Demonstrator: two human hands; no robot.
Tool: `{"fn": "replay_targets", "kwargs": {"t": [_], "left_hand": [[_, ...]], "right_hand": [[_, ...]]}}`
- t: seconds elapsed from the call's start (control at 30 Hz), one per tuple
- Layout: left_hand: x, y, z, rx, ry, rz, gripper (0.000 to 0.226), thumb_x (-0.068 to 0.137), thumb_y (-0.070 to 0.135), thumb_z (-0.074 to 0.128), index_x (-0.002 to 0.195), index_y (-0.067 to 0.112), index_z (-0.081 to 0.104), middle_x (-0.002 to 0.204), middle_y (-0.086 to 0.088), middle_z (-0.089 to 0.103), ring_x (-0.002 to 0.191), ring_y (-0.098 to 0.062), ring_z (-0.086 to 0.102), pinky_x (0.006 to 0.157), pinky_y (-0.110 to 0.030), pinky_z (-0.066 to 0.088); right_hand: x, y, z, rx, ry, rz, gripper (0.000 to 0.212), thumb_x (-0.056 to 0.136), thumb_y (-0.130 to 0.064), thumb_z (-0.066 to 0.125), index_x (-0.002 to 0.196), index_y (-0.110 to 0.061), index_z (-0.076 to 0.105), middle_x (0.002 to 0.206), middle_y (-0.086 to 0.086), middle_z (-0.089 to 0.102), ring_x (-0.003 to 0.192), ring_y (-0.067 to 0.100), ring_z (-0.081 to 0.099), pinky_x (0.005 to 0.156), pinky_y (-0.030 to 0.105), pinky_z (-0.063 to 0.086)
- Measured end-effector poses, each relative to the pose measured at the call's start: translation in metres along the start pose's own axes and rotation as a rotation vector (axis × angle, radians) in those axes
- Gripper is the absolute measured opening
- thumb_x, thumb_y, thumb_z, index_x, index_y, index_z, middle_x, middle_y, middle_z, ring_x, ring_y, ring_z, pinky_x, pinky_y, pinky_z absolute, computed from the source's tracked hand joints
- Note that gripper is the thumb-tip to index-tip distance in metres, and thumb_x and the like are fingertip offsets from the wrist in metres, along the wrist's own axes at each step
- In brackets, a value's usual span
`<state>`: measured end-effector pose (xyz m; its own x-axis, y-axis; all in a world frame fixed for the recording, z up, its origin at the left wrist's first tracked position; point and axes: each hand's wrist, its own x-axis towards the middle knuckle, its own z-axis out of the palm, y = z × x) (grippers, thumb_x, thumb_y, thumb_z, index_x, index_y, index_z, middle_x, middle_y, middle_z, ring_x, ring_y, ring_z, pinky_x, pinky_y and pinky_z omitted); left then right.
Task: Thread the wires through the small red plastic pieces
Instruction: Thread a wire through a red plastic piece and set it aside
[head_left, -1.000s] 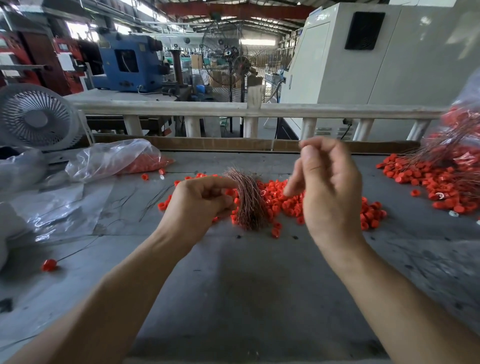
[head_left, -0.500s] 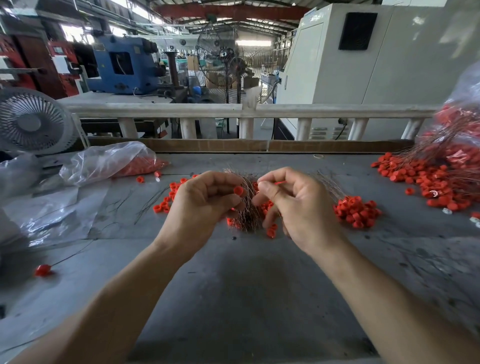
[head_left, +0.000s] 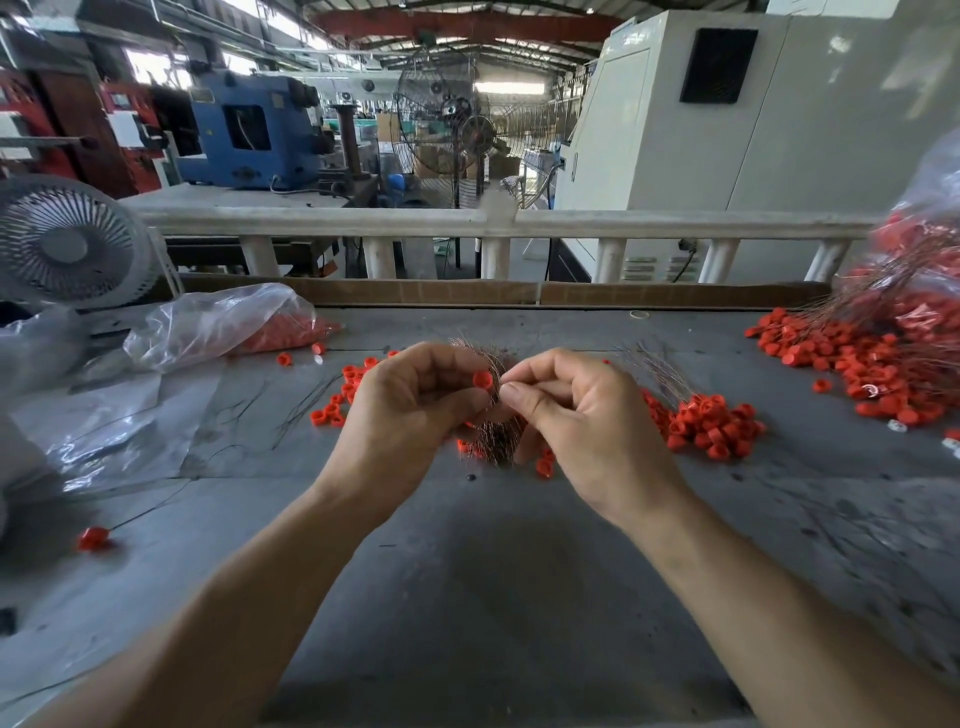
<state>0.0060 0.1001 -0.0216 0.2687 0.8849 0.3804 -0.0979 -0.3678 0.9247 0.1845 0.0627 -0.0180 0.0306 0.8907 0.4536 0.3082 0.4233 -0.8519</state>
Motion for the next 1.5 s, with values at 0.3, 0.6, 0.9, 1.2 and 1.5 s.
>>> {"fn": "replay_targets", "kwargs": {"t": [0.3,0.6,0.9,1.2,1.5], "left_hand": [[-0.0010,-0.0007,0.0027,-0.041,0.016,-0.008,0.023,0.088,-0.009,0.067,0.107,0.004,0.070,0.092,-0.015,0.077,0.085,-0.031,0.076,0.077,-0.032,0.062],[-0.0029,0.0010,0.0036,-0.019,0.024,-0.031,0.028,0.089,-0.010,0.065,0.109,0.008,0.073,0.090,-0.013,0.078,0.083,-0.026,0.077,0.075,-0.026,0.061],[-0.0045,0.0029,0.0075,0.026,0.064,0.004,0.020,0.084,-0.007,0.073,0.098,0.007,0.072,0.083,-0.010,0.077,0.073,-0.018,0.073,0.066,-0.020,0.057],[-0.0021,-0.0005,0.0073,-0.024,0.049,-0.009,0.019,0.086,-0.005,0.071,0.099,0.009,0.075,0.087,-0.014,0.077,0.080,-0.025,0.076,0.075,-0.030,0.061],[-0.0026,0.0011,0.0055,-0.095,0.043,-0.046,0.016,0.088,-0.001,0.068,0.100,0.006,0.075,0.087,-0.015,0.077,0.080,-0.025,0.076,0.072,-0.027,0.061]], "right_hand": [[-0.0032,-0.0016,0.0042,-0.065,-0.004,-0.002,0.010,0.095,-0.016,0.070,0.088,-0.023,0.072,0.067,-0.002,0.072,0.052,0.003,0.059,0.053,0.019,0.045],[-0.0049,-0.0031,0.0027,-0.086,0.018,0.015,0.009,0.095,-0.017,0.070,0.088,-0.022,0.072,0.070,-0.002,0.073,0.054,0.003,0.062,0.053,0.019,0.046],[-0.0062,-0.0042,0.0047,-0.111,0.036,0.019,0.008,0.095,-0.018,0.071,0.087,-0.022,0.073,0.069,-0.001,0.073,0.057,0.005,0.064,0.053,0.018,0.046],[-0.0044,-0.0025,0.0044,-0.131,0.070,0.020,0.011,0.094,-0.018,0.071,0.084,-0.023,0.072,0.067,-0.001,0.072,0.063,0.018,0.068,0.054,0.035,0.054],[-0.0045,0.0000,0.0020,-0.082,0.045,-0.006,0.011,0.095,-0.016,0.069,0.087,-0.023,0.071,0.069,0.002,0.071,0.061,0.017,0.065,0.052,0.029,0.050]]}}
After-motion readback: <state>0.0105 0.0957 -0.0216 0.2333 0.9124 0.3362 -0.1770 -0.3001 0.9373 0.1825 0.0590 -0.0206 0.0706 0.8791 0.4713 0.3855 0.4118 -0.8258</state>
